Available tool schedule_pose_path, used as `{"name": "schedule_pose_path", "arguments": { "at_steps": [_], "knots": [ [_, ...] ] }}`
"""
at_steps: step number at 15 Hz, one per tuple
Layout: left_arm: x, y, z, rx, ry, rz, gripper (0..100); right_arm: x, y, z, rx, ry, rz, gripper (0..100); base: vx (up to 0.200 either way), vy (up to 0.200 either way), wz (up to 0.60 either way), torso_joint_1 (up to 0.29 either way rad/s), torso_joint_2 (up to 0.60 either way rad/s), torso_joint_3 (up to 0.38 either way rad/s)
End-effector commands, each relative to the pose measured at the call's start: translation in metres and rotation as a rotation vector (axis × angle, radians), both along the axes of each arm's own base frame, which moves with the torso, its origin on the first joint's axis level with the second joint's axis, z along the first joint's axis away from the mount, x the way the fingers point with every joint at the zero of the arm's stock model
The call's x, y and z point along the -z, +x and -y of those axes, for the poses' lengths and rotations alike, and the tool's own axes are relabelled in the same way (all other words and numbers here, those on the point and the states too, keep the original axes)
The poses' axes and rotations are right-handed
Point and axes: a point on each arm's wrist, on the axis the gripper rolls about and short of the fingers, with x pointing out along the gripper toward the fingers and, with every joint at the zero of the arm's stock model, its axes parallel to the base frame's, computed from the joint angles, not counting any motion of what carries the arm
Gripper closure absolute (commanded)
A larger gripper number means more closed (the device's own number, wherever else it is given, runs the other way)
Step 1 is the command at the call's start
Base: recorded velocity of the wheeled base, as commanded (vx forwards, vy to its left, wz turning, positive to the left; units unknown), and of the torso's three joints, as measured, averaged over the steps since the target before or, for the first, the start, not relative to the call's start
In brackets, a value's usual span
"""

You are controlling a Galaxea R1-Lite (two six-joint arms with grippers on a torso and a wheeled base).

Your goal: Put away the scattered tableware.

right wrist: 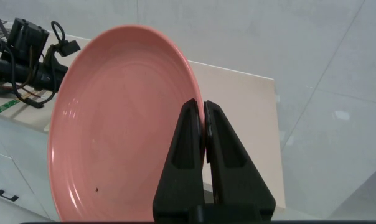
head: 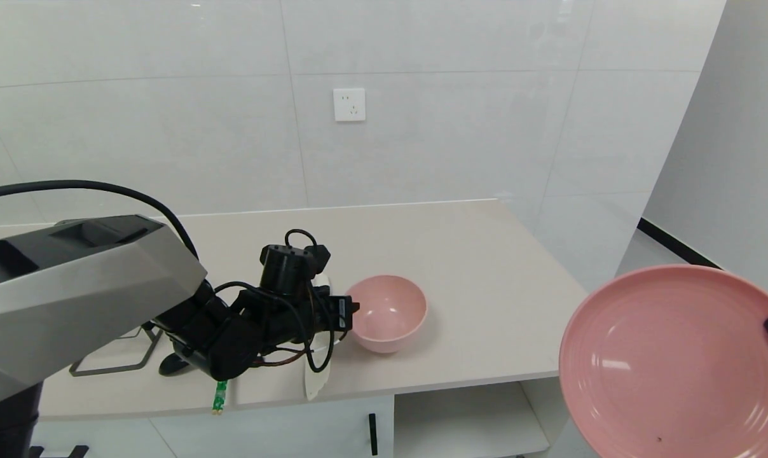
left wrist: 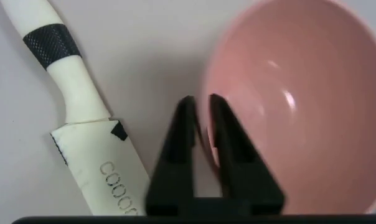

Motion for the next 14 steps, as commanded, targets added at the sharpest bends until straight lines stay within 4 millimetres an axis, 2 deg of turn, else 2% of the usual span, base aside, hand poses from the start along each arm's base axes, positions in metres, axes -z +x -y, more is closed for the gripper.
{"name": "schedule_pose_path", "arguments": {
  "at_steps": [1, 2, 3, 5, 6, 14],
  "knots": [
    [-0.004, 0.0, 0.001, -0.006, -0.002, 0.02, 100, 0.0, 0.0, 0.0, -0.001, 0.0, 0.001, 100, 0.0, 0.0, 0.0, 0.0, 0.0, 0.0],
    [-0.015, 0.003, 0.001, -0.02, -0.02, 0.075, 100, 0.0, 0.0, 0.0, -0.001, 0.0, 0.001, 100, 0.0, 0.0, 0.0, 0.0, 0.0, 0.0],
    [-0.037, 0.004, 0.002, -0.024, -0.062, 0.158, 100, 0.0, 0.0, 0.0, -0.001, -0.001, -0.002, 100, 0.0, 0.0, 0.0, 0.0, 0.0, 0.0],
    [-0.07, -0.003, 0.0, -0.021, -0.103, 0.236, 100, 0.0, 0.0, 0.0, -0.001, -0.001, -0.003, 100, 0.0, 0.0, 0.0, 0.0, 0.0, 0.0],
    [-0.079, -0.008, 0.001, -0.015, -0.115, 0.257, 100, 0.001, 0.0, 0.0, -0.001, -0.001, -0.005, 100, 0.0, 0.0, 0.0, 0.0, 0.0, 0.0],
    [-0.112, -0.034, 0.008, 0.0, -0.149, 0.331, 100, 0.01, -0.001, 0.0, -0.001, -0.006, -0.032, 100, 0.0, 0.0, 0.0, 0.0, 0.0, 0.0]
  ]
}}
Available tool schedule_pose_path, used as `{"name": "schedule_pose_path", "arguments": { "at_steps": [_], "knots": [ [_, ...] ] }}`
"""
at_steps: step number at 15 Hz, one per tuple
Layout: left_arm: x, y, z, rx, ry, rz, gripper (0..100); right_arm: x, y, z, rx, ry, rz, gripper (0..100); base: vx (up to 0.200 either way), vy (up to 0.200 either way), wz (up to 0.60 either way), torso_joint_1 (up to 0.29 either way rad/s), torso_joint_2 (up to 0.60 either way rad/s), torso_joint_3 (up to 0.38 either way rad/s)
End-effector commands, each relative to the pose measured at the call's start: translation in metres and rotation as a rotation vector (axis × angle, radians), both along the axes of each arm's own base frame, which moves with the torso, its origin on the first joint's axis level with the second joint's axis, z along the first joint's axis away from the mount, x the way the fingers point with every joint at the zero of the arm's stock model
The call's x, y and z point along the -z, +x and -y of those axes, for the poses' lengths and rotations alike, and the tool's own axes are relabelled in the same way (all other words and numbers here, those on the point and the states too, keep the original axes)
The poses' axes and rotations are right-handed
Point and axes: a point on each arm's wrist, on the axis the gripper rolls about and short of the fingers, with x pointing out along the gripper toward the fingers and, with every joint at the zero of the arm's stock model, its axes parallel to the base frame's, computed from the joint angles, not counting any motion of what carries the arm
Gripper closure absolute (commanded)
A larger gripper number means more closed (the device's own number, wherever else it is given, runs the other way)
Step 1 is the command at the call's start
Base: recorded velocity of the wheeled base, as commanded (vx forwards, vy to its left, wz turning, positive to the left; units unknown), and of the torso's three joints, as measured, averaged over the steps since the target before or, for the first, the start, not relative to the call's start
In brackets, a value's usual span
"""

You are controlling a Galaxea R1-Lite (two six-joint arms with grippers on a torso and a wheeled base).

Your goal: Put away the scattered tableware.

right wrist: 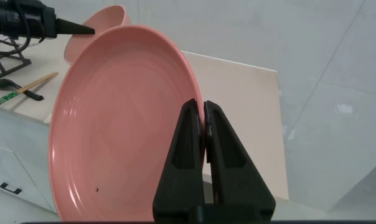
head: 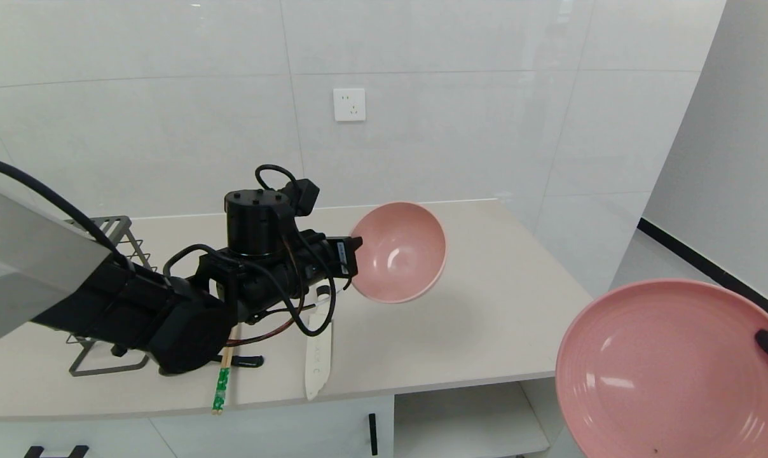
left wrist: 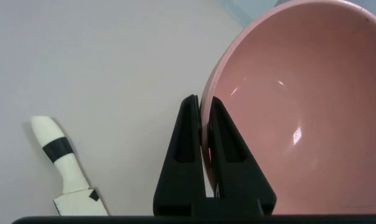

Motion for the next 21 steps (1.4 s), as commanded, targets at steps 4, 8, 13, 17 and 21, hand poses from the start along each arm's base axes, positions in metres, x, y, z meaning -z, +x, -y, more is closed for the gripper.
{"name": "schedule_pose_path", "arguments": {
  "at_steps": [4, 8, 13, 17, 21],
  "knots": [
    [-0.018, -0.04, -0.02, 0.011, -0.013, 0.017, 100, 0.001, 0.0, 0.0, -0.001, -0.001, -0.005, 100, 0.0, 0.0, 0.0, 0.0, 0.0, 0.0],
    [-0.017, -0.068, -0.034, 0.021, -0.022, 0.013, 100, 0.009, -0.001, 0.0, -0.001, -0.006, -0.029, 100, 0.0, 0.0, 0.0, 0.0, 0.0, 0.0],
    [-0.001, -0.09, -0.045, -0.003, -0.048, 0.039, 100, 0.014, -0.003, 0.001, 0.0, -0.008, -0.041, 100, 0.0, 0.0, 0.0, 0.0, 0.0, 0.0],
    [0.006, -0.096, -0.049, -0.016, -0.044, 0.039, 100, 0.019, -0.004, 0.001, -0.001, -0.011, -0.056, 100, 0.0, 0.0, 0.0, 0.0, 0.0, 0.0],
    [0.016, -0.116, -0.064, -0.096, -0.068, 0.113, 100, 0.038, -0.011, 0.002, 0.0, -0.017, -0.096, 100, 0.0, 0.0, 0.0, 0.0, 0.0, 0.0]
  ]
}}
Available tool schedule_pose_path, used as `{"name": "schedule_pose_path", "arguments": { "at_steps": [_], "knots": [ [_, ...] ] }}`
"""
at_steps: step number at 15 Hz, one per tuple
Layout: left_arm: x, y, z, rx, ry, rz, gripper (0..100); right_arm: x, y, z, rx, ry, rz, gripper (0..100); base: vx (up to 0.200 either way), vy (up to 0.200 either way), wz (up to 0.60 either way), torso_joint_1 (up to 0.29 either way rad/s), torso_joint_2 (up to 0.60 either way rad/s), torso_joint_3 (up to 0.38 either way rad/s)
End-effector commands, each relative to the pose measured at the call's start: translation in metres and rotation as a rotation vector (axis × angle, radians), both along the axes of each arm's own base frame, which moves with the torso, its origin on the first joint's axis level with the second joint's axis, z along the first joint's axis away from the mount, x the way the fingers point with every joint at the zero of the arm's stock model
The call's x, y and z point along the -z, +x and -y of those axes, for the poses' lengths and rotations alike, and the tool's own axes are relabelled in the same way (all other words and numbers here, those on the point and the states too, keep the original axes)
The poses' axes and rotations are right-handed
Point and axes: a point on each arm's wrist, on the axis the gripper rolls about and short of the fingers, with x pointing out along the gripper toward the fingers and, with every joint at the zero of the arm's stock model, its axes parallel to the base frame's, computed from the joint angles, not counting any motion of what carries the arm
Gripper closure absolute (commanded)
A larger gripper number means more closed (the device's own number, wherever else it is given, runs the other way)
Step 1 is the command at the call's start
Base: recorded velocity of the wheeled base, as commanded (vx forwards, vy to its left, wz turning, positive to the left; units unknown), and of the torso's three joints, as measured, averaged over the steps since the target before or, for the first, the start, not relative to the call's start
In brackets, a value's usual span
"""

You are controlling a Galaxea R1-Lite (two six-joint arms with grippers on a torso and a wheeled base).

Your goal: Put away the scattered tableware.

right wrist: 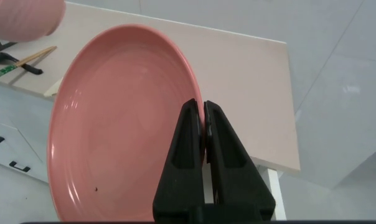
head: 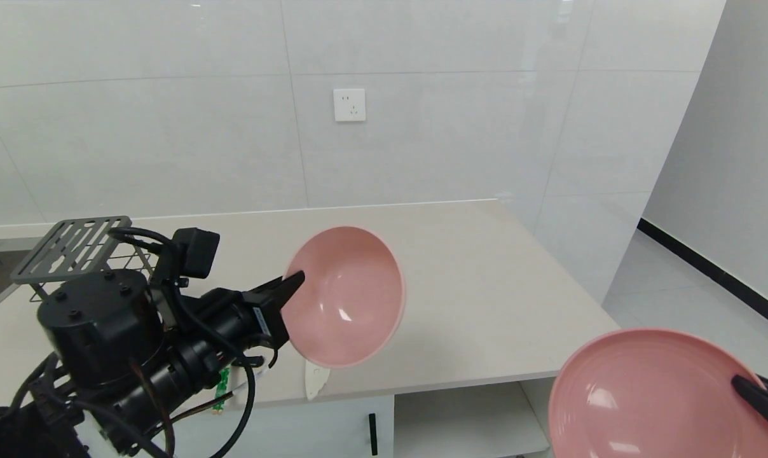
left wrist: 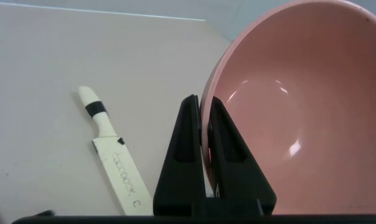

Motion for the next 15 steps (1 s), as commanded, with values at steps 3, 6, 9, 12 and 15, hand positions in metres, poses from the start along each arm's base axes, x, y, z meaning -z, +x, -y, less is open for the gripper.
{"name": "schedule_pose_path", "arguments": {
  "at_steps": [3, 6, 9, 12, 15],
  "knots": [
    [0.012, -0.015, -0.015, -0.057, 0.016, -0.016, 100, 0.01, -0.007, 0.004, 0.048, 0.002, -0.004, 100, 0.0, 0.0, 0.0, 0.0, 0.0, 0.0],
    [0.001, -0.022, -0.035, -0.125, -0.011, 0.025, 100, 0.016, -0.014, 0.006, 0.096, 0.003, 0.006, 100, 0.0, 0.0, 0.0, 0.0, 0.0, 0.0],
    [-0.003, -0.04, -0.057, -0.186, -0.021, 0.047, 100, 0.021, -0.024, 0.008, 0.107, 0.005, 0.006, 100, 0.0, 0.0, 0.0, 0.0, 0.0, 0.0],
    [-0.004, -0.056, -0.073, -0.237, -0.023, 0.056, 100, 0.026, -0.034, 0.009, 0.128, 0.006, 0.026, 100, 0.0, 0.0, 0.0, 0.0, 0.0, 0.0],
    [-0.014, -0.067, -0.088, -0.309, -0.043, 0.108, 100, 0.03, -0.042, 0.009, 0.139, 0.008, 0.051, 100, 0.0, 0.0, 0.0, 0.0, 0.0, 0.0]
  ]
}}
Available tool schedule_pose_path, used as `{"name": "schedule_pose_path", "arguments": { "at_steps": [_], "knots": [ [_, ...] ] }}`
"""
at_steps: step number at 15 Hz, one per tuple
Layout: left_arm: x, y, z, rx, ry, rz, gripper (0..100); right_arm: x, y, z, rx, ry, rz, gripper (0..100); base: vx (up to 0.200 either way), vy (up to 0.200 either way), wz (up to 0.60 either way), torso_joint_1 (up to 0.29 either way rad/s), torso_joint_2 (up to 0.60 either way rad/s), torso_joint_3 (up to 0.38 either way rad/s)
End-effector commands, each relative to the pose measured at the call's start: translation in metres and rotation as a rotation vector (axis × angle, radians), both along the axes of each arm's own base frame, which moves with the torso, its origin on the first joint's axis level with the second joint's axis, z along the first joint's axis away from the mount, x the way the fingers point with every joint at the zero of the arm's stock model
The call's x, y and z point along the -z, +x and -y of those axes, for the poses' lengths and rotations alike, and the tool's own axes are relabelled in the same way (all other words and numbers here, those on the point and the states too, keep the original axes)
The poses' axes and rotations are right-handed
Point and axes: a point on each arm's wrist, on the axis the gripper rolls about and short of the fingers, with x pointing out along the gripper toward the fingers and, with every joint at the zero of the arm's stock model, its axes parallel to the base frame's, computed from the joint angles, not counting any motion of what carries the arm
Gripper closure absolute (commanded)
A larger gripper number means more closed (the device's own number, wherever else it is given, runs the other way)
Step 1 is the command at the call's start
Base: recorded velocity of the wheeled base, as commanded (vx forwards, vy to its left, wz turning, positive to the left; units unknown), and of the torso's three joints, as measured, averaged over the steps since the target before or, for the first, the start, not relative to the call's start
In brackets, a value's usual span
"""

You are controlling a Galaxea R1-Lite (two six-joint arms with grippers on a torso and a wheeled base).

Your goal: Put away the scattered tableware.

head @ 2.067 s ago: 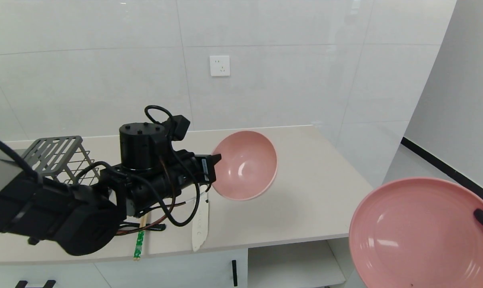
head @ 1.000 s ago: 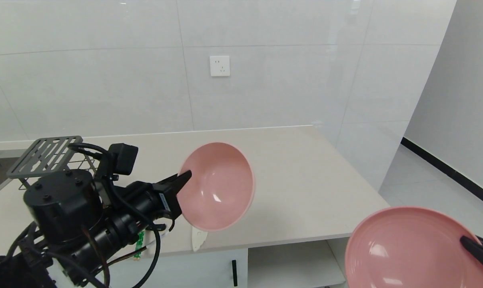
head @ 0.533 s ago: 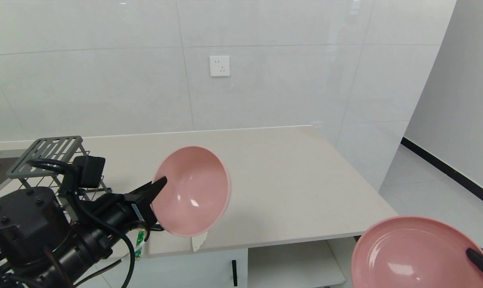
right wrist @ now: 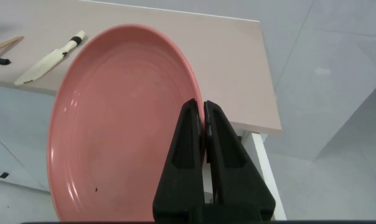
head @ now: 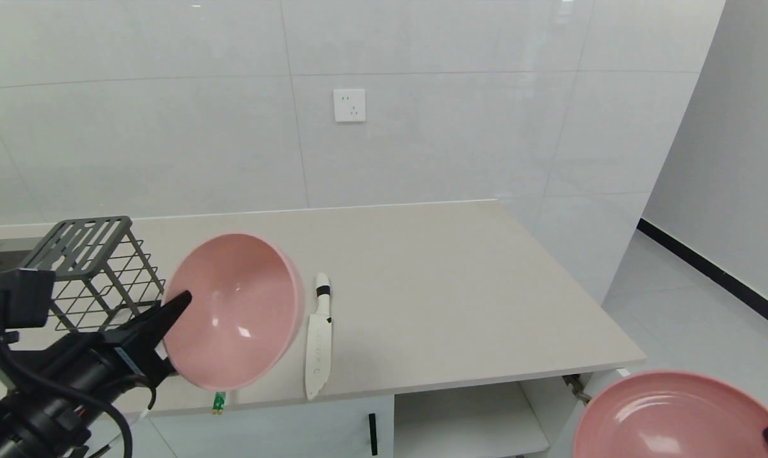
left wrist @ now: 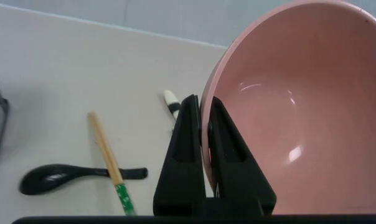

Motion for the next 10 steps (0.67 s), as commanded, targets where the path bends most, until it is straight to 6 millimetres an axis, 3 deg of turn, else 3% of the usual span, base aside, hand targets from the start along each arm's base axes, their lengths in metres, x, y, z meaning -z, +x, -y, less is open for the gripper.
{"name": "schedule_pose_path", "arguments": {
  "at_steps": [1, 4, 7, 10],
  "knots": [
    [-0.016, -0.014, -0.017, -0.086, -0.032, 0.107, 100, 0.001, -0.009, 0.001, 0.025, 0.001, 0.069, 100, 0.0, 0.0, 0.0, 0.0, 0.0, 0.0],
    [-0.03, -0.03, -0.033, -0.185, -0.031, 0.225, 100, 0.005, -0.016, 0.001, 0.051, -0.001, 0.092, 100, 0.0, 0.0, 0.0, 0.0, 0.0, 0.0],
    [-0.041, -0.073, -0.049, -0.32, 0.053, 0.367, 100, 0.024, -0.032, 0.0, 0.061, -0.002, 0.075, 100, 0.0, 0.0, 0.0, 0.0, 0.0, 0.0],
    [-0.016, -0.117, -0.047, -0.228, 0.156, 0.311, 100, 0.025, -0.033, 0.0, 0.074, -0.002, 0.084, 100, 0.0, 0.0, 0.0, 0.0, 0.0, 0.0]
  ]
}}
